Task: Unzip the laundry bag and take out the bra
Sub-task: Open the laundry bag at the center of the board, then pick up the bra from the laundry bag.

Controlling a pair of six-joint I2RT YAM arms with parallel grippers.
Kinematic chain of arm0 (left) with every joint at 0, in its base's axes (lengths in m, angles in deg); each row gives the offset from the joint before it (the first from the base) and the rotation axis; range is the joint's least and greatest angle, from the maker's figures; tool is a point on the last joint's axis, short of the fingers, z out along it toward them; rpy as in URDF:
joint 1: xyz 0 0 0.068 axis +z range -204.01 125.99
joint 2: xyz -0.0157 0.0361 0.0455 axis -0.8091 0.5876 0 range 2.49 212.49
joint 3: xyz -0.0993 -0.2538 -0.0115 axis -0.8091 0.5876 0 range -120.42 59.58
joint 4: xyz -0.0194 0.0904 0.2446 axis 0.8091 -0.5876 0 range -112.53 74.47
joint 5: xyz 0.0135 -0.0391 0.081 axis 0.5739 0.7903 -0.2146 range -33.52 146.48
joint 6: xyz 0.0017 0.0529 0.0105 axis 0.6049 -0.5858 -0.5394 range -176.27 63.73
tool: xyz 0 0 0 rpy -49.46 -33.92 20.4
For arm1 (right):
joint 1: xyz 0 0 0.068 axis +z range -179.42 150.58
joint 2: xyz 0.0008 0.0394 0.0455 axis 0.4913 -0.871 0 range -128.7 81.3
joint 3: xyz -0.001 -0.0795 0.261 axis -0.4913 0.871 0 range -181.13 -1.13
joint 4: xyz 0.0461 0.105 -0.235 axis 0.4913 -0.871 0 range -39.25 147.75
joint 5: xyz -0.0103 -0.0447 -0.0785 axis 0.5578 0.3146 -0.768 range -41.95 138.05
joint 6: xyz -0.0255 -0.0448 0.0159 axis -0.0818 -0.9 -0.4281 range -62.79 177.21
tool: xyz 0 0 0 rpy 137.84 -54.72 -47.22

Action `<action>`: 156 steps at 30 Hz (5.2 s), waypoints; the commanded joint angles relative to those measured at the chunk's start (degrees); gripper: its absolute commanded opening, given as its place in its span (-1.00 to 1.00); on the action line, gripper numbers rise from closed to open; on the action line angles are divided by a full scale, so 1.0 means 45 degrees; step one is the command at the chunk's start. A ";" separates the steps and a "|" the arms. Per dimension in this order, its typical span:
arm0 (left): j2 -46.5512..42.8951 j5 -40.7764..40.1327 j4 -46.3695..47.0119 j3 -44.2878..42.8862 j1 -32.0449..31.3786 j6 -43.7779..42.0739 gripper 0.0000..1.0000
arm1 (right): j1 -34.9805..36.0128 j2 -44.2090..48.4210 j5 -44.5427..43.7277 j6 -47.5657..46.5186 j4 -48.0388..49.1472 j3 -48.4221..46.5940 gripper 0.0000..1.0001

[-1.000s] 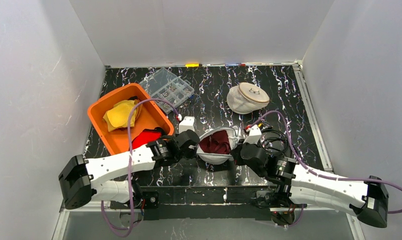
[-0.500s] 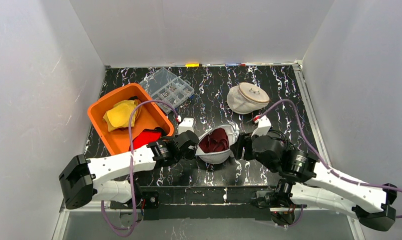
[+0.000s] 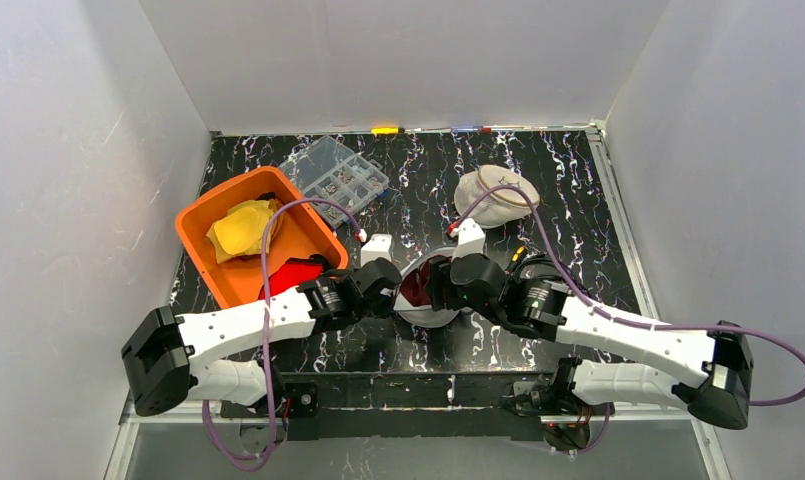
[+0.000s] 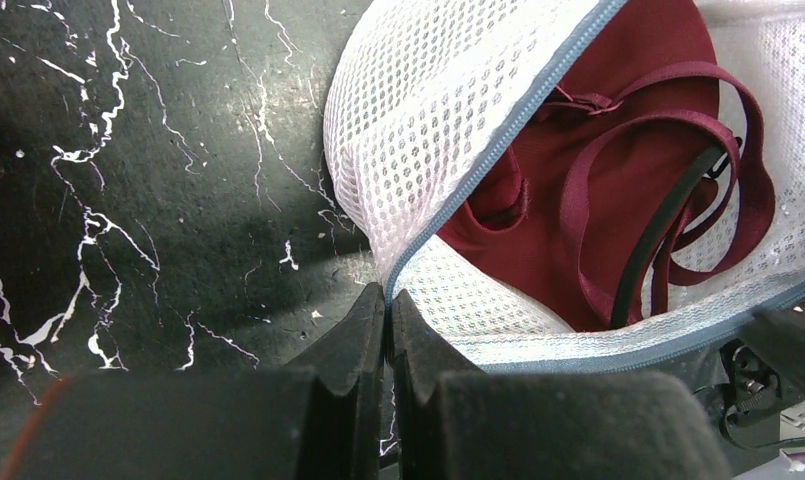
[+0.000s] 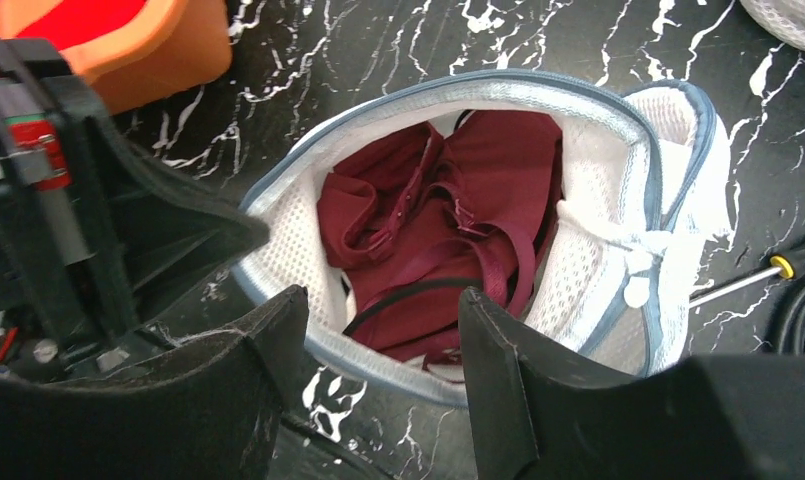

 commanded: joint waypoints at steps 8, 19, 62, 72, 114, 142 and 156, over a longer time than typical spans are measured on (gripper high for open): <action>0.0255 0.0970 0.0657 0.0522 0.0064 -0.0094 -1.00 | -0.0070 -0.0050 -0.1598 0.0818 0.1584 0.2612 0.41; 0.0598 0.1874 0.1865 0.1148 0.0060 -0.0280 -1.00 | -0.0067 0.2361 -0.1329 0.1864 0.1732 0.3980 0.64; -0.0564 0.0306 -0.0627 -0.0891 0.0063 -0.0378 -1.00 | -0.0255 0.1631 -0.0938 -0.1657 0.2969 0.2881 -0.97; -0.0146 0.1095 0.0289 -0.0238 0.0063 -0.0325 -1.00 | -0.0262 0.1410 0.0919 0.0785 0.3803 0.2974 0.38; 0.0140 0.2089 0.1030 0.0379 0.0063 -0.0117 -1.00 | -0.0262 -0.1219 -0.0861 0.1831 0.2789 0.2864 -0.27; -0.0327 0.0015 -0.1552 -0.1667 0.0587 -0.1127 -1.00 | -0.0233 0.2605 0.3939 -0.4908 0.2880 0.1370 -0.97; -0.1327 -0.0856 0.2271 0.0683 0.0590 -0.1878 -1.00 | -0.0250 0.3607 -0.1764 -0.1827 0.3703 0.1170 -0.97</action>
